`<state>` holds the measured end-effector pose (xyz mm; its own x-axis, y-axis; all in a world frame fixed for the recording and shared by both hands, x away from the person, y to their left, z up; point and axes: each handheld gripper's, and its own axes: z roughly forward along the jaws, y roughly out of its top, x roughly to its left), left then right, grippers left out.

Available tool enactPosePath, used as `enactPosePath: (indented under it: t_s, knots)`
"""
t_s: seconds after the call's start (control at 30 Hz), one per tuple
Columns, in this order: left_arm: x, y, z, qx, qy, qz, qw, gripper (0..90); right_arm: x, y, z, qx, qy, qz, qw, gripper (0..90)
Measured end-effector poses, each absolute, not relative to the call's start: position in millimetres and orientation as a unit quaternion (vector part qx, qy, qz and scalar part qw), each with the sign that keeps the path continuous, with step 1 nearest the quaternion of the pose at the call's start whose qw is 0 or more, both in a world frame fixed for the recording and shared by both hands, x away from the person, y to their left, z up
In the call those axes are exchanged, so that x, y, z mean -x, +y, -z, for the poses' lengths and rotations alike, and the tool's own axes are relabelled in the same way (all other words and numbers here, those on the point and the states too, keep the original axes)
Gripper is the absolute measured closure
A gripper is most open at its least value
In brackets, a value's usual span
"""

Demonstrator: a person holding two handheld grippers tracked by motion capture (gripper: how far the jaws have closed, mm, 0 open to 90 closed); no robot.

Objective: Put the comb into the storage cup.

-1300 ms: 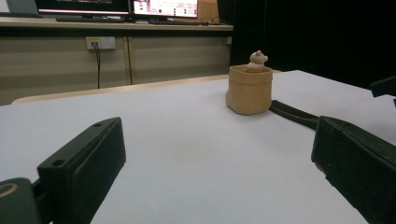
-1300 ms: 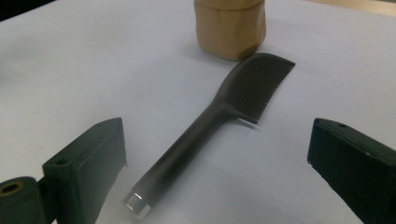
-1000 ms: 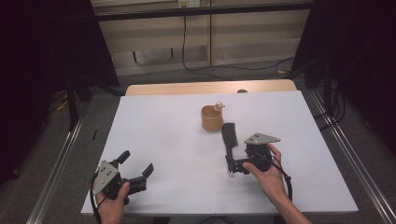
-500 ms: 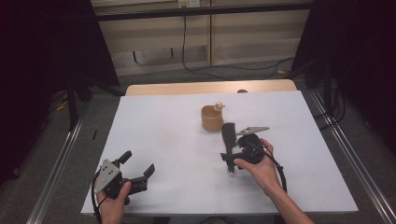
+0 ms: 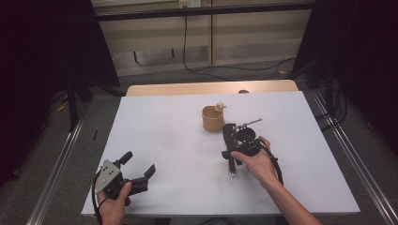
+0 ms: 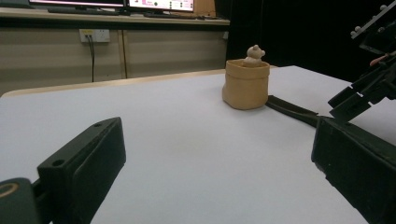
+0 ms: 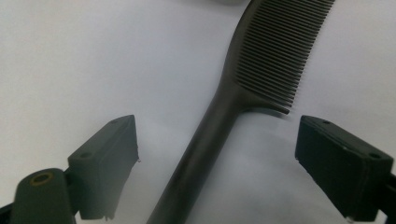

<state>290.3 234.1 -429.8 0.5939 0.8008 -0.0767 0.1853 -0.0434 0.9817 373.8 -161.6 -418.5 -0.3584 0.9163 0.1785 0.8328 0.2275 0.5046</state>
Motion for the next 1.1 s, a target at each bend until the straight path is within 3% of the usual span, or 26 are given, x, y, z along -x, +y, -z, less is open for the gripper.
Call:
enactPosePath:
  t_s: [0.13, 0.77, 1.1]
  knots:
    - [-290, 234, 430, -0.673, 0.367, -0.262, 0.587, 3.2, -377, -158, 418, -0.566, 0.780, -0.257, 0.066, 14.9]
    - [-290, 234, 430, -0.671, 0.368, -0.259, 0.589, 3.1, -389, -152, 418, -0.606, 0.767, -0.211, 0.019, 40.3]
    - [-291, 234, 430, -0.673, 0.366, -0.260, 0.588, 3.1, -396, -144, 414, -0.630, 0.754, -0.182, 0.035, 48.5]
